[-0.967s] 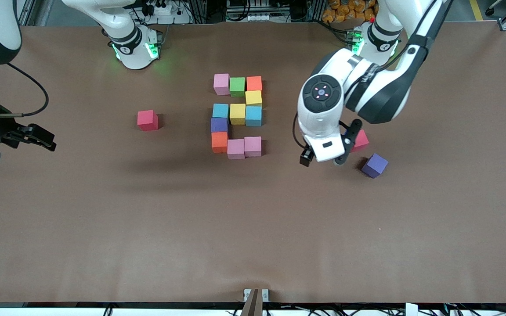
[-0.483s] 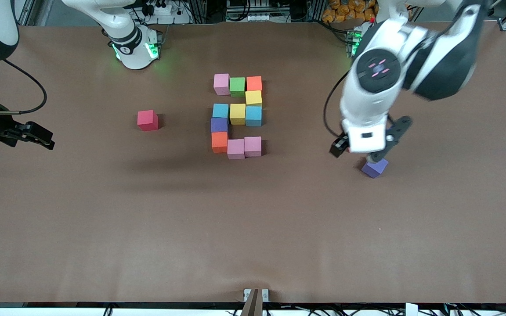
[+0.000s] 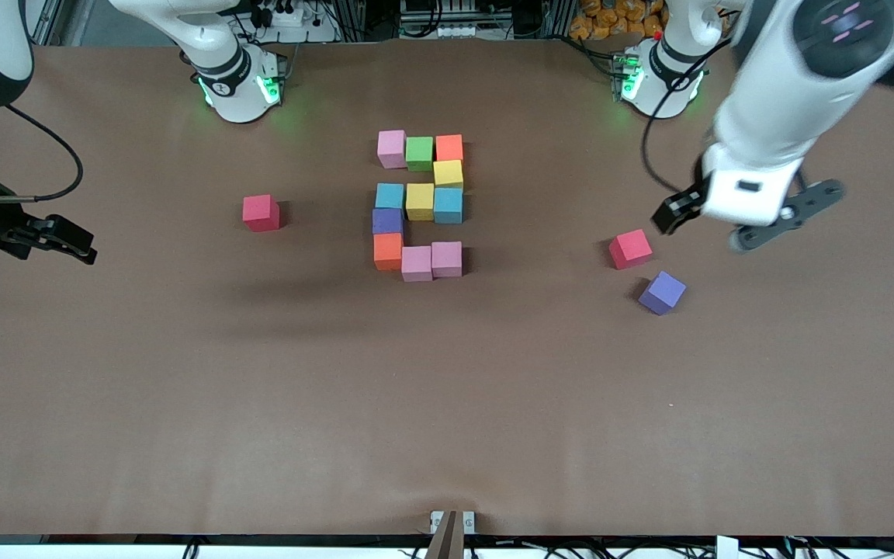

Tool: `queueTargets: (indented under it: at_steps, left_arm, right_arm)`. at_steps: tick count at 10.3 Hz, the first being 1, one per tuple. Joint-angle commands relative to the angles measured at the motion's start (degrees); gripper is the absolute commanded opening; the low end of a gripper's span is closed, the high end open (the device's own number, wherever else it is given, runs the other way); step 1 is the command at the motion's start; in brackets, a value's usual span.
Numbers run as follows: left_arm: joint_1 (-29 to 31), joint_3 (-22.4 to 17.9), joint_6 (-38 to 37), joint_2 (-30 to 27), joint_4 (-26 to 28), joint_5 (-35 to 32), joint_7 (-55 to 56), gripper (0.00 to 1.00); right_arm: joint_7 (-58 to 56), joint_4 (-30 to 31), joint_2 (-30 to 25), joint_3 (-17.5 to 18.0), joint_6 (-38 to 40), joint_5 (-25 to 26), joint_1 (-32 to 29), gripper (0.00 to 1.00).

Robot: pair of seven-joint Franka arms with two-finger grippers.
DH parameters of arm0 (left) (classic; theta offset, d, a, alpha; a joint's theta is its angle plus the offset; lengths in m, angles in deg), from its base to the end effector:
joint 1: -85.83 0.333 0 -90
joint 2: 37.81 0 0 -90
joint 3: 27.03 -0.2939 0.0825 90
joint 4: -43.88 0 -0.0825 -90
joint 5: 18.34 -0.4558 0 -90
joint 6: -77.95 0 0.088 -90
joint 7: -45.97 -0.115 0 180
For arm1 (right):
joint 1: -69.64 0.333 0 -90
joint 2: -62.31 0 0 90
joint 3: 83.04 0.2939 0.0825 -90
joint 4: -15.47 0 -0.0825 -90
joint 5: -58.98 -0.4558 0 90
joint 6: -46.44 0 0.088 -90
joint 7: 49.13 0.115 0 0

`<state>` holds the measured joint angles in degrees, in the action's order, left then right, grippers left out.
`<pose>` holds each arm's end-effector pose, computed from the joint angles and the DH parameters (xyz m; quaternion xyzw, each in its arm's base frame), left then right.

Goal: Form number 2 with 11 blocks

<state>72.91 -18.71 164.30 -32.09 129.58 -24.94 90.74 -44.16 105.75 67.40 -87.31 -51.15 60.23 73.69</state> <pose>0.6088 -0.2177 0.5673 -0.9766 -0.2046 0.0092 0.0660 0.6621 -0.0032 0.5466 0.9987 -0.0438 0.0201 0.0133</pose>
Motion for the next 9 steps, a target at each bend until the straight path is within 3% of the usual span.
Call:
queueTargets:
  at_steps: [1,4,9]
  left_arm:
    - [1.2,-3.3,0.1,-4.7,1.6,3.2,-11.6,1.00]
    - [4.2,-5.4,0.0,-6.3,0.3,4.7,-27.2,1.00]
    - [4.5,-6.5,-2.1,-6.3,-1.1,4.5,-31.1,1.00]
  right_arm:
    - [0.5,-0.6,0.0,0.3,0.9,0.2,-0.2,1.00]
    - [0.5,-0.5,0.0,0.3,0.9,0.2,-0.2,1.00]
    - [0.4,-0.5,0.2,0.4,2.2,0.2,0.3,1.00]
